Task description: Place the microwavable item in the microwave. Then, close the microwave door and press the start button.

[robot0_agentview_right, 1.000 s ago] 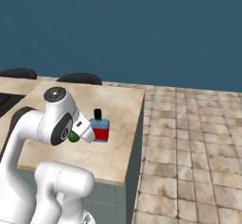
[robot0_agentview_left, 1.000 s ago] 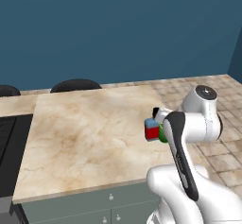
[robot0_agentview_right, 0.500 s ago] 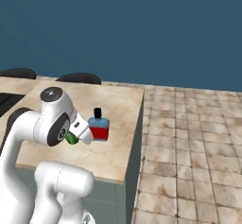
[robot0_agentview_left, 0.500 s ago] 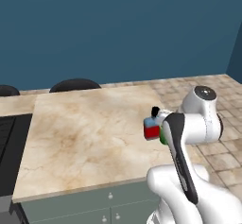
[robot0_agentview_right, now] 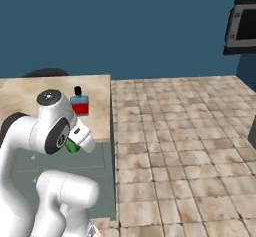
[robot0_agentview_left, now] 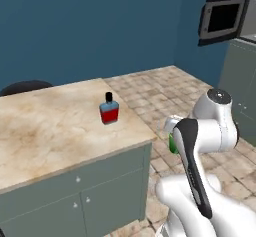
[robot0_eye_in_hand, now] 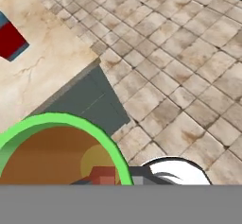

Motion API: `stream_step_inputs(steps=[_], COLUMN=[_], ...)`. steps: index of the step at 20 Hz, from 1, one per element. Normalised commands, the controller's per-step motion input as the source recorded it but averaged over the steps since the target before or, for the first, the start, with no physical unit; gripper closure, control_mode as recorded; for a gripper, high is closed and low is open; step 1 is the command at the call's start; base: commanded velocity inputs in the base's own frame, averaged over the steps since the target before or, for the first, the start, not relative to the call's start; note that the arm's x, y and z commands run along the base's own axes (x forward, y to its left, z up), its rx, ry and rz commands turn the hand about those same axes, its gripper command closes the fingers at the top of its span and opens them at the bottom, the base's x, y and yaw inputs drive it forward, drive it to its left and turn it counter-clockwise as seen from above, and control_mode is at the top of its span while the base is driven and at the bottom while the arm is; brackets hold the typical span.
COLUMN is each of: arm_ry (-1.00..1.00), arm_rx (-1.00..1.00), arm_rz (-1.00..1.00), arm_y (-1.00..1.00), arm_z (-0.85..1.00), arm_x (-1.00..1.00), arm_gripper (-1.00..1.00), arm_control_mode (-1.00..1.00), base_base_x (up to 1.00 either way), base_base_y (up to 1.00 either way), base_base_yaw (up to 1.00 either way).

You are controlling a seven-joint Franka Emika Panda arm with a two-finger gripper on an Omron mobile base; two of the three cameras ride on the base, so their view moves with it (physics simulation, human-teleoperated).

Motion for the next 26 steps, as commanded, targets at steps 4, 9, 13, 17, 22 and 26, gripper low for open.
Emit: stream_step_inputs(steps=[4,9,13,17,22,26], arm_ry=[0.00,0.00,0.00,0.00,0.00,0.00], arm_rx=[0.00,0.00,0.00,0.00,0.00,0.00], arm_rz=[0.00,0.00,0.00,0.00,0.00,0.00], arm_y=[0.00,0.00,0.00,0.00,0.00,0.00], arm_z=[0.00,0.00,0.00,0.00,0.00,0.00], arm_x=[0.00,0.00,0.00,0.00,0.00,0.00], arm_gripper=[1.00,1.00,1.00,1.00,1.00,1.00], arm_control_mode=[1.00,1.00,1.00,1.00,1.00,1.00], base_base_x=[-0.32,-0.01,0.24,0.55,0.96,1.00], base_base_y=[-0.18,-0.36,-0.29,-0.03,-0.21,-0.06], base_base_yaw=[-0.74,-0.84,-0.87,-0.82,-0.53,-0.02])
